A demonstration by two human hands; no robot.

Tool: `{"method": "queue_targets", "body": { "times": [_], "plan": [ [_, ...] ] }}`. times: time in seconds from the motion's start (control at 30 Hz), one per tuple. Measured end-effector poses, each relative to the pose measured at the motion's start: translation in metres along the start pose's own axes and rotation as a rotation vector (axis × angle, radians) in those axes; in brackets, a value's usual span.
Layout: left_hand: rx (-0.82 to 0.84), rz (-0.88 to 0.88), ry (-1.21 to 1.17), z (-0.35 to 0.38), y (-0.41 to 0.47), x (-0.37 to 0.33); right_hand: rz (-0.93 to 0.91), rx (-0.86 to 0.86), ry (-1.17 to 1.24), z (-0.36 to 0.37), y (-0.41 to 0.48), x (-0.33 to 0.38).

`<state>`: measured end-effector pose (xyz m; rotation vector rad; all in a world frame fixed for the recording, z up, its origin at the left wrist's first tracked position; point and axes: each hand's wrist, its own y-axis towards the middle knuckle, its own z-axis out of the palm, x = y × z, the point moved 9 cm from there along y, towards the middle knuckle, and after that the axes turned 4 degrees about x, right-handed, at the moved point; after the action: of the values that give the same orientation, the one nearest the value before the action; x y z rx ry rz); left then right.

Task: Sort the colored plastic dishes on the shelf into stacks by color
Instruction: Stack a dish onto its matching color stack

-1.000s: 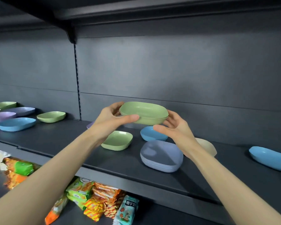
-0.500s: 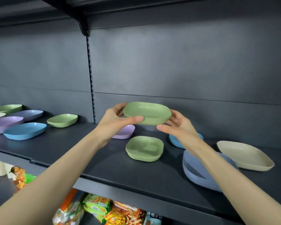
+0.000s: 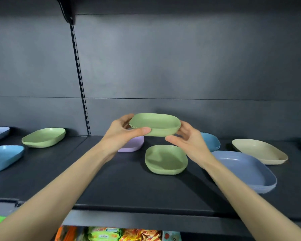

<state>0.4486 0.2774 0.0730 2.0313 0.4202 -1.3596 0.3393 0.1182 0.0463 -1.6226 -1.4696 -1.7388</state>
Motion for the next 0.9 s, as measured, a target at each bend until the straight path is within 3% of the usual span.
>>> {"method": "queue_targets", "body": {
  "times": [0.43, 0.9],
  "plan": [
    [0.223, -0.035, -0.148, 0.033, -0.002, 0.056, 0.137, -0.070, -0.207, -0.004, -0.052, -0.034],
    [0.226, -0.105, -0.131, 0.048, 0.003, 0.100, 0.238, 0.059, -0.220, 0.000, -0.050, -0.062]
  ]
}}
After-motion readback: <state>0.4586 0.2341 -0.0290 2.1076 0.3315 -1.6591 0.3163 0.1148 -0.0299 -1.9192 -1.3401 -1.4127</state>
